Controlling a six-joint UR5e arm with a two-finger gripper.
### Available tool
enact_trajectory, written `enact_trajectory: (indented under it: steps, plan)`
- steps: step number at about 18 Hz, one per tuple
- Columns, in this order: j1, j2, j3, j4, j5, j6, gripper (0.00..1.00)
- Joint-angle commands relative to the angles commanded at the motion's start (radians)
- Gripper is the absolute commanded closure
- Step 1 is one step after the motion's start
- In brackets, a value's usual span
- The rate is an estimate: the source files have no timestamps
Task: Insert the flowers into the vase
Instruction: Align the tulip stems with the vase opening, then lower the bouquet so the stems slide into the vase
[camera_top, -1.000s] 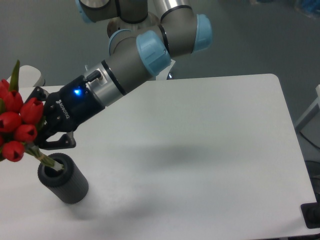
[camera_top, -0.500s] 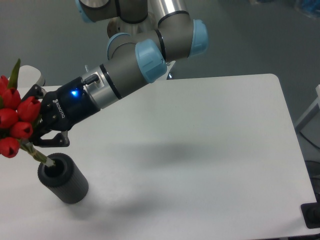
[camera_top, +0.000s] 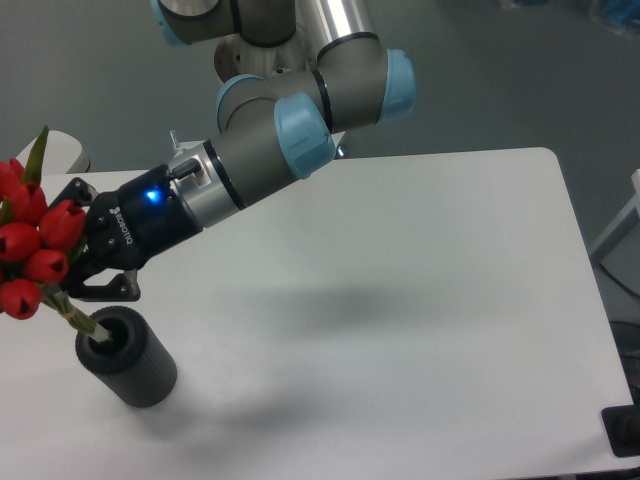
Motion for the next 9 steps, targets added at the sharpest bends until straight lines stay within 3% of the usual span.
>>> enact_trajectory:
  steps: [9]
  plan:
    - [-0.002,-0.008,-0.035,-0.002,0.002,0.045,0.66]
